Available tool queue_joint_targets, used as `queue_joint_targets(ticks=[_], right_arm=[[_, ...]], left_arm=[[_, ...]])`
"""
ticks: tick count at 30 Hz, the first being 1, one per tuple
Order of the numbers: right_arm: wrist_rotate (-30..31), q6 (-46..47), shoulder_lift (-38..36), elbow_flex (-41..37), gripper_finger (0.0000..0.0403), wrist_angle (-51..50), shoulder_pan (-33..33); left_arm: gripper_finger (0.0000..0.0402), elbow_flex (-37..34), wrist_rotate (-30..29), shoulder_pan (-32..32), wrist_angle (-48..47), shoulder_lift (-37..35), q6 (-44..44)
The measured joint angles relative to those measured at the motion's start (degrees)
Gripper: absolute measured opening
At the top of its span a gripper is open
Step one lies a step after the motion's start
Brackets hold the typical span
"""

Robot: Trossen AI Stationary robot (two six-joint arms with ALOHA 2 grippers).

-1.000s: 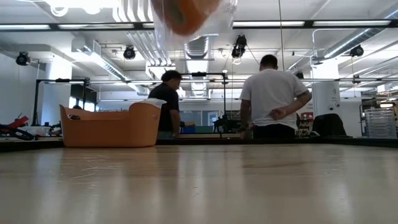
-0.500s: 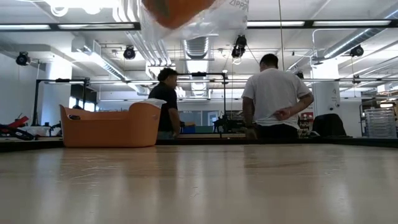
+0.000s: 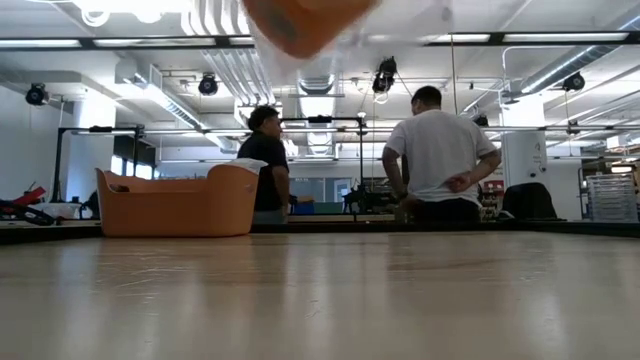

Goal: Roll bandage
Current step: Put the transparent zip bag containing the rolled orange bandage into the orange bin

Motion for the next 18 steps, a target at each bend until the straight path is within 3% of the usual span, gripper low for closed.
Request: queue_joint_targets(ticks=[3,7,9,11,16,18], right_arm=[[5.5,0.8,-2.3,0.0,0.0001,-7.9,-1.8],[23.4,8.6,-5.3,0.0,0.0000,-17.3,-5.8],[28.9,13.8,-6.1,0.0,0.0000,-20.4,-7.2],[24.3,18.9,-6.4,0.0,0.0000,-20.8,-8.5],[-8.8,13.6,-6.5,0.0,0.0000,-13.6,-9.1],[-12.8,11.6,-6.5,0.0,0.0000,-10.8,-9.0]], left_arm=[[0.0229,0.0,-0.7,0.4,-2.8,-3.0,-0.9],[0.0272,-1.3,-6.2,0.3,-3.3,-5.0,-4.7],[0.0286,-2.1,-7.3,0.3,-3.7,-5.0,-5.8],[0.0296,-3.1,-7.5,0.3,-3.2,-5.0,-6.6],[0.0307,-7.0,-8.7,0.3,-1.8,-4.4,-6.7],[0.0306,-8.6,-8.9,0.3,0.0,-4.3,-6.8]])
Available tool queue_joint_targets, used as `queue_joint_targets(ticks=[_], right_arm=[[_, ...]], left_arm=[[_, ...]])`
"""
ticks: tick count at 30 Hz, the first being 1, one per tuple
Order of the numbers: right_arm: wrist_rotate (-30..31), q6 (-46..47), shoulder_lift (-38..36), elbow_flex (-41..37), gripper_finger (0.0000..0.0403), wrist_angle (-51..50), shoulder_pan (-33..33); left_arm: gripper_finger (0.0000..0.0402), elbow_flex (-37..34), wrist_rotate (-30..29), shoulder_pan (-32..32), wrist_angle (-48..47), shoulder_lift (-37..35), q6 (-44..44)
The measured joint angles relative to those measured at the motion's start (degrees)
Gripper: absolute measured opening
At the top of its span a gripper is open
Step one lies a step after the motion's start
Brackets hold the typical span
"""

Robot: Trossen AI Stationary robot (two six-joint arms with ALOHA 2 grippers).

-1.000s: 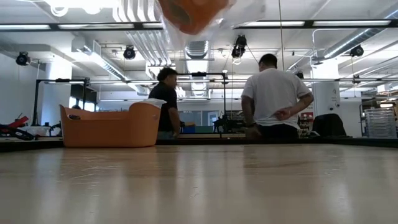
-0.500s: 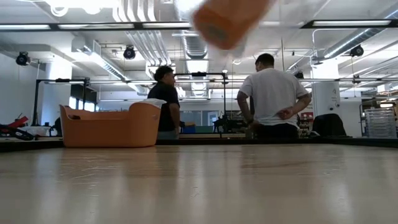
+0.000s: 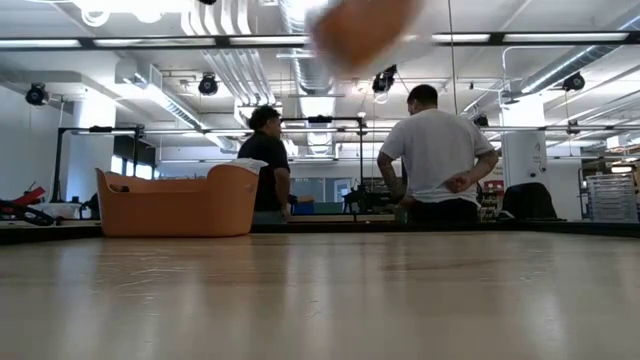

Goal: Roll bandage
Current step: Put the transparent zip bag containing the rolled orange bandage into the orange bin

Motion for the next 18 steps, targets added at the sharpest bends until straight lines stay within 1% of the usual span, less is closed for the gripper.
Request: queue_joint_targets(ticks=[1,2,3,4,5,6,8,9,10,11,12,13,15,18], right_arm=[[1.0,-0.6,-0.3,0.0,0.0000,0.0,-0.3],[3.8,-0.7,-0.7,0.0,0.0000,-0.9,-0.8],[9.0,-0.7,-1.1,0.1,0.0000,-2.7,-1.6],[15.7,-0.4,-1.6,0.4,0.0000,-5.4,-2.1],[24.2,0.7,-1.9,0.6,0.0000,-8.5,-2.8],[33.8,2.4,-2.2,0.6,0.0000,-12.0,-3.5],[53.8,8.8,-2.5,0.6,0.0000,-21.0,-4.9],[61.5,12.6,-2.5,0.6,0.0000,-25.6,-5.7],[66.1,16.4,-2.6,0.6,0.0000,-29.1,-6.4],[67.5,19.4,-2.6,0.6,0.0000,-31.3,-7.1],[66.8,21.5,-2.7,0.6,0.0000,-32.3,-7.7],[64.8,22.4,-2.9,0.6,0.0000,-32.1,-8.1],[59.7,21.7,-3.0,0.6,0.0000,-29.2,-8.7],[50.3,15.9,-2.1,0.6,0.0000,-20.4,-9.6]], left_arm=[[0.0305,-0.7,0.0,0.0,1.1,0.0,-0.4],[0.0303,-1.3,0.1,-0.2,1.7,-0.1,-0.8],[0.0301,-1.9,0.4,-0.4,1.8,-0.1,-1.3],[0.0299,-2.3,0.5,-0.7,2.2,-0.2,-1.6],[0.0297,-2.8,0.7,-1.0,2.9,-0.2,-1.8],[0.0296,-3.2,0.9,-1.4,3.4,-0.2,-2.0],[0.0293,-3.8,1.0,-2.0,4.1,-0.2,-2.7],[0.0292,-4.1,1.0,-2.3,4.1,-0.2,-3.0],[0.0291,-4.3,0.9,-2.4,4.0,-0.2,-3.5],[0.0289,-4.6,0.1,-2.6,3.8,-0.2,-4.0],[0.0288,-4.7,-0.7,-2.7,3.6,-0.3,-4.5],[0.0286,-4.8,-1.4,-2.8,3.2,-0.4,-4.9],[0.0282,-4.8,-2.0,-2.8,2.8,-1.3,-4.5],[0.0275,-4.2,-2.3,-2.5,2.2,-3.4,-2.8]])
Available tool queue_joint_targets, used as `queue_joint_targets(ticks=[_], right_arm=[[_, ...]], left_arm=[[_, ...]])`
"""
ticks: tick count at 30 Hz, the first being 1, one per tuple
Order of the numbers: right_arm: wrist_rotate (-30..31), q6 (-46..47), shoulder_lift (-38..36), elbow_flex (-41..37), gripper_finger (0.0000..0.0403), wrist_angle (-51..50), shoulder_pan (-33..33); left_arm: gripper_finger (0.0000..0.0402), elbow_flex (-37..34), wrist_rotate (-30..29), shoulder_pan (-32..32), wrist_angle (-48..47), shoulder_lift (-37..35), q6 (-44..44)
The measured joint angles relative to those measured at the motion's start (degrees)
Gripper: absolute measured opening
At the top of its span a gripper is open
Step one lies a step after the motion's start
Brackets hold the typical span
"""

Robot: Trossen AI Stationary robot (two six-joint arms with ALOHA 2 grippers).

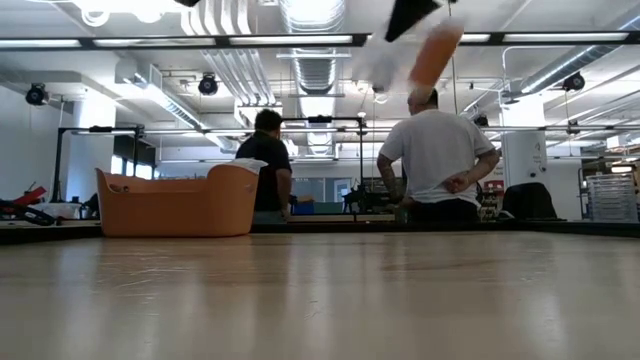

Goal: Roll bandage
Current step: Put the transparent zip bag containing the rolled orange bandage into the orange bin

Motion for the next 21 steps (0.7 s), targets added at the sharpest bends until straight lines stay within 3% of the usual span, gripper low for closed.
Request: queue_joint_targets(ticks=[3,5,15,21], right_arm=[[-9.2,-5.7,1.9,0.0,0.0000,11.4,-1.2],[-12.2,-8.8,3.7,0.0,0.0000,19.5,-2.0],[-12.3,-15.5,18.8,0.0,0.0000,66.5,-7.4],[-14.0,-8.4,27.8,-0.1,0.0000,83.5,-10.2]], left_arm=[[0.0267,0.8,-1.9,0.3,-3.8,-3.6,1.1],[0.0262,1.0,-3.9,0.3,-7.8,-6.9,1.1],[0.0236,-1.4,-22.2,0.3,-19.7,-24.3,-9.2],[0.0218,-2.9,-24.4,0.3,-21.1,-29.9,-8.0]])
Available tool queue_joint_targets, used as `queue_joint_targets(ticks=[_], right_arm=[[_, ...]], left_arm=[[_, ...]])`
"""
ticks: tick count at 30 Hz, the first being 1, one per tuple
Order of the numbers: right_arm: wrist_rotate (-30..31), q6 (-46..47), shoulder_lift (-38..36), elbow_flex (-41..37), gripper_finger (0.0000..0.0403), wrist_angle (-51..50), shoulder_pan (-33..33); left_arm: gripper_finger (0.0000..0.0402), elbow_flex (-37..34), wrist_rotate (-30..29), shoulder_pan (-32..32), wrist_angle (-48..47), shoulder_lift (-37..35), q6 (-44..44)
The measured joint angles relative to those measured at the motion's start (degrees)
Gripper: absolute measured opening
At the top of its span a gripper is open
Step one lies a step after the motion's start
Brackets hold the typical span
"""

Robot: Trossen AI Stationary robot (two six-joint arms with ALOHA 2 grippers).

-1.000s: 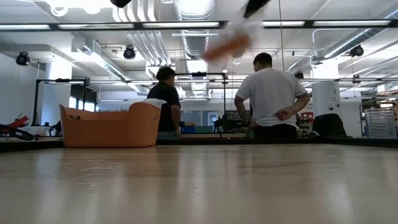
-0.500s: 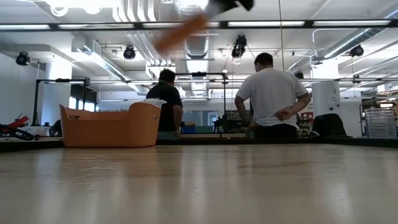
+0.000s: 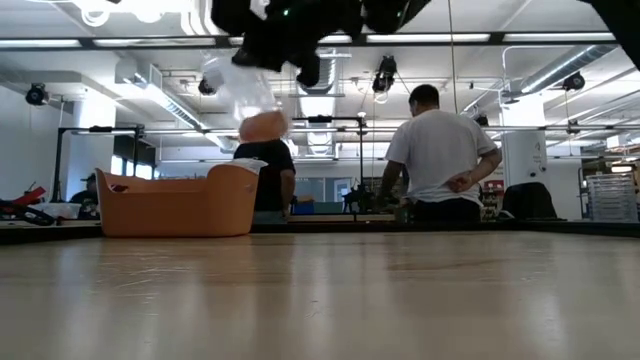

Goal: Roll bandage
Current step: Put the transparent zip bag containing the rolled orange bandage into the orange bin

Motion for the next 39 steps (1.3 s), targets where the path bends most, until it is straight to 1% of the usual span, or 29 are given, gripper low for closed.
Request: queue_joint_targets(ticks=[3,5,8,12,15,17,19,20,24,28,30,33,37,39], right_arm=[[-6.6,4.9,2.2,0.0,0.0000,3.3,-0.4],[-8.7,5.8,3.3,0.0,0.0000,5.3,-0.4],[-8.5,5.4,5.3,1.5,0.0000,7.9,-1.3],[-8.3,6.6,9.4,6.2,0.0000,8.6,-3.6],[-8.2,9.5,15.3,12.4,0.0000,8.2,-6.0],[-7.8,10.3,20.0,17.8,0.0000,7.8,-7.6],[-5.6,11.5,24.0,23.4,0.0000,6.7,-8.8],[-3.5,12.0,25.7,26.1,0.0000,6.0,-9.1],[8.4,10.6,28.9,33.6,0.0000,1.9,-8.5],[17.7,7.1,28.8,36.0,0.0000,-0.1,-7.0],[21.3,5.8,28.7,36.0,0.0000,-0.9,-6.6],[21.8,9.7,28.7,35.9,0.0000,-4.4,-6.5],[21.8,20.3,28.7,35.8,0.0000,-11.3,-6.4],[22.0,24.2,28.7,35.5,0.0000,-13.8,-6.5]], left_arm=[[0.0210,-0.7,-0.6,0.0,0.0,-1.3,3.1],[0.0205,-1.5,-2.3,0.0,0.1,-1.9,5.4],[0.0198,-3.2,-4.9,0.0,-0.1,-2.2,8.3],[0.0189,-5.7,-4.9,0.0,-0.2,-1.8,9.0],[0.0184,-7.3,-4.7,0.0,-0.2,-1.3,6.4],[0.0181,-7.7,-4.3,0.0,-0.3,-1.2,5.2],[0.0177,-7.7,-4.3,0.0,-1.1,-1.3,4.6],[0.0175,-7.7,-4.3,0.0,-2.1,-1.4,4.4],[0.0164,-7.7,-4.3,0.0,-5.6,-2.8,2.1],[0.0154,-7.7,-4.3,0.0,-6.7,-4.5,2.1],[0.0149,-7.7,-4.3,0.0,-6.7,-5.1,2.3],[0.0144,-7.7,-4.3,0.0,-6.5,-5.8,3.6],[0.0138,-7.7,-4.8,0.0,-6.3,-5.7,3.8],[0.0135,-7.7,-4.9,0.0,-6.3,-5.0,3.8]])
